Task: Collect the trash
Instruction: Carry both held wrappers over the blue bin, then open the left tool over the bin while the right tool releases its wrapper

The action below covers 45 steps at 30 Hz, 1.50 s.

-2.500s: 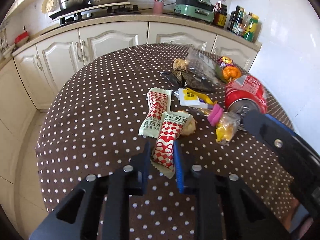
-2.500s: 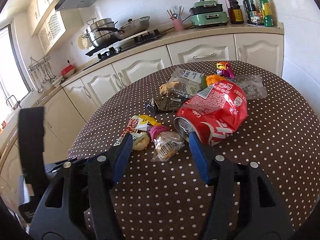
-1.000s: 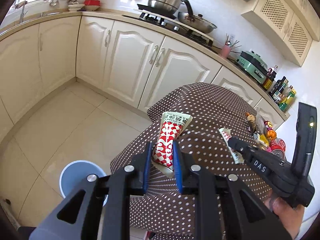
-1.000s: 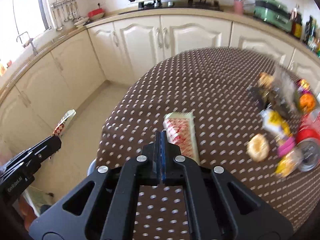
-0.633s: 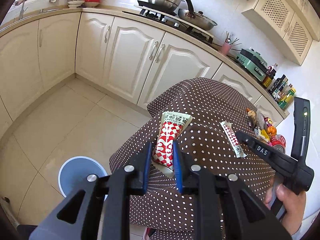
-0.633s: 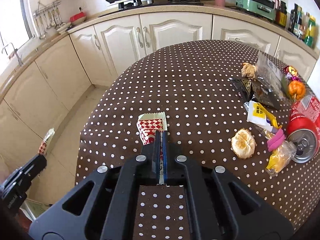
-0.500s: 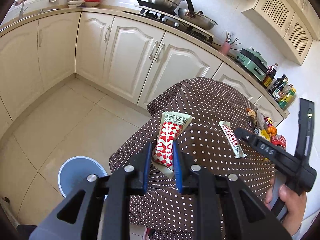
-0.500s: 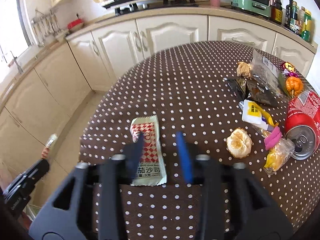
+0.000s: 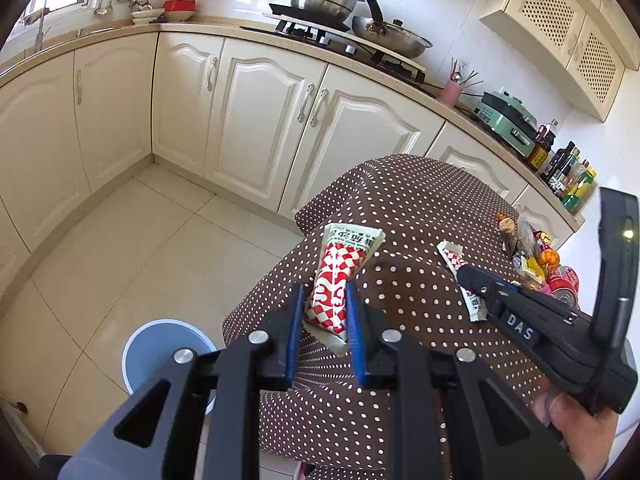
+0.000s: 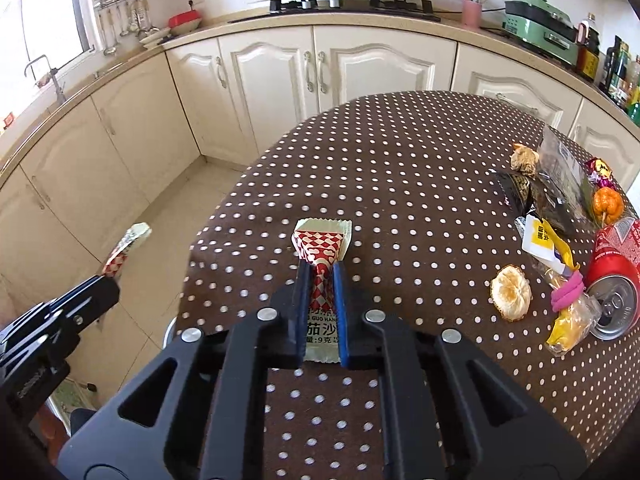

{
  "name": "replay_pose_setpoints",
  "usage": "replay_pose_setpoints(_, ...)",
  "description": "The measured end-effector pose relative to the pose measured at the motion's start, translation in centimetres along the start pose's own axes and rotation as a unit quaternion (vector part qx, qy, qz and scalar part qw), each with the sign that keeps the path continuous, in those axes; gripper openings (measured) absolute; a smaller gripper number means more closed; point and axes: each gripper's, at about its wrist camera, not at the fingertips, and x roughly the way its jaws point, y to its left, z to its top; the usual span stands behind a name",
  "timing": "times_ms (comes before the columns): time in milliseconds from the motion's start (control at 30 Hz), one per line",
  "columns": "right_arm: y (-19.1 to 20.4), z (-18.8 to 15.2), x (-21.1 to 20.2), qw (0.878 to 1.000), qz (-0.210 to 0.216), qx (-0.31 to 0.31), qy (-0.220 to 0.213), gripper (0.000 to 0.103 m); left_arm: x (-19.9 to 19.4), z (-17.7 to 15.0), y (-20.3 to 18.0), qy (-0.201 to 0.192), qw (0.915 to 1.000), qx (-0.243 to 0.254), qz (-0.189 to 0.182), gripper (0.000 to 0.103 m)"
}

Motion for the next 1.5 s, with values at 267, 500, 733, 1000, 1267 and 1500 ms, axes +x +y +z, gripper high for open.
replay_pose_setpoints(267, 3.0, -0.1, -1.7, 0.999, 0.033, -0.021, -0.021, 0.011, -0.7, -0.2, 2.1, -0.008, 0.9996, -0.012, 0.023, 0.02)
replay_pose_setpoints(500, 8.9, -0.3, -1.3, 0.995, 0.082, -0.058, -0.017, 0.011, -1.5, -0.4, 6.4, -0.01, 0.9978, -0.037, 0.055, 0.02)
replay_pose_setpoints(733, 15.5, -1.4, 1.9, 0.988, 0.122, -0.098, 0.014, 0.011, -1.8, -1.3, 12.3, -0.003, 0.9932, -0.07, 0.093, 0.02)
replay_pose_setpoints(1000, 20.6, -3.3, 6.2, 0.98, 0.149, -0.123, 0.057, 0.011, -0.5, -2.9, 18.2, 0.017, 0.9857, -0.108, 0.128, 0.021)
replay_pose_setpoints(1267, 22.6, -4.3, 9.9, 0.973, 0.171, -0.121, 0.093, 0.011, 0.7, -3.8, 21.8, 0.027, 0.9787, -0.139, 0.149, 0.044)
replay_pose_setpoints(1500, 23.7, -4.8, 11.8, 0.968, 0.194, -0.111, 0.111, 0.011, -0.8, -3.9, 22.9, 0.006, 0.9715, -0.146, 0.187, 0.057)
